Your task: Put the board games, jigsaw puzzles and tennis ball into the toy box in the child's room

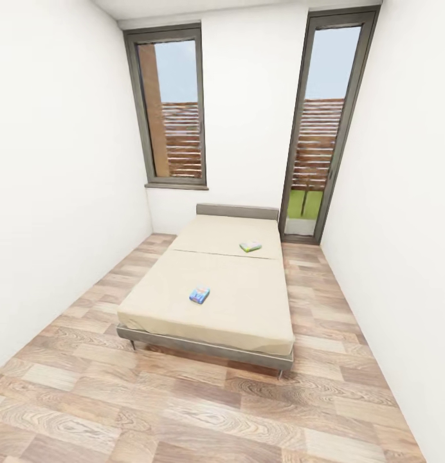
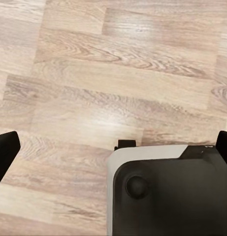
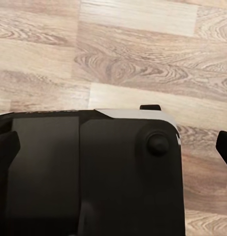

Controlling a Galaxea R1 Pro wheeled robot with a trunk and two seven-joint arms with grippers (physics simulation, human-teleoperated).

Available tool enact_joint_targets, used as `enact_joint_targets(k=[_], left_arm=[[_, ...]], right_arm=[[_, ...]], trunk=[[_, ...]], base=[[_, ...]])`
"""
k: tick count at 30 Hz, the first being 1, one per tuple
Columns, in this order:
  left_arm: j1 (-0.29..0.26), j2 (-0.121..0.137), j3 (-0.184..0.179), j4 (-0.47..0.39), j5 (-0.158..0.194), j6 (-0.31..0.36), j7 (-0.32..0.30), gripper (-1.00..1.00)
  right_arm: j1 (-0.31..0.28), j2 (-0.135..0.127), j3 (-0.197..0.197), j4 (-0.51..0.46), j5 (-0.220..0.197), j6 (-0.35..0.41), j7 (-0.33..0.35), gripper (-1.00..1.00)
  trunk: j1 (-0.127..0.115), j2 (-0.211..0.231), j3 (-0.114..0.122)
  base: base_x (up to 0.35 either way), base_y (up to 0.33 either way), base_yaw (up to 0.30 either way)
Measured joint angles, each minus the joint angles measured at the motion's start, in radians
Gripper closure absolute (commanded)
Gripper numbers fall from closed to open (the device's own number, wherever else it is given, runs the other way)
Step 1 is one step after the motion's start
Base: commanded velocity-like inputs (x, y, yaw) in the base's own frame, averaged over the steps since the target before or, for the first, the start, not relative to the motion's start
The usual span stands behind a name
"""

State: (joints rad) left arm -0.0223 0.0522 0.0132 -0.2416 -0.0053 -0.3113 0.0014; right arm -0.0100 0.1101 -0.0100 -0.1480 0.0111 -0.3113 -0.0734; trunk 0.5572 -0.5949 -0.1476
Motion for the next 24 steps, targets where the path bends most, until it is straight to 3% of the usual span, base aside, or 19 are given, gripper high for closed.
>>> enact_joint_targets(k=[24], left_arm=[[0.0, 0.0, 0.0, 0.0, 0.0, 0.003, 0.0, -1.0]], right_arm=[[0.0, 0.0, 0.0, 0.0, 0.0, 0.001, 0.0, -1.0]], trunk=[[-0.092, 0.169, 0.076]], base=[[0.0, 0.0, 0.0]])
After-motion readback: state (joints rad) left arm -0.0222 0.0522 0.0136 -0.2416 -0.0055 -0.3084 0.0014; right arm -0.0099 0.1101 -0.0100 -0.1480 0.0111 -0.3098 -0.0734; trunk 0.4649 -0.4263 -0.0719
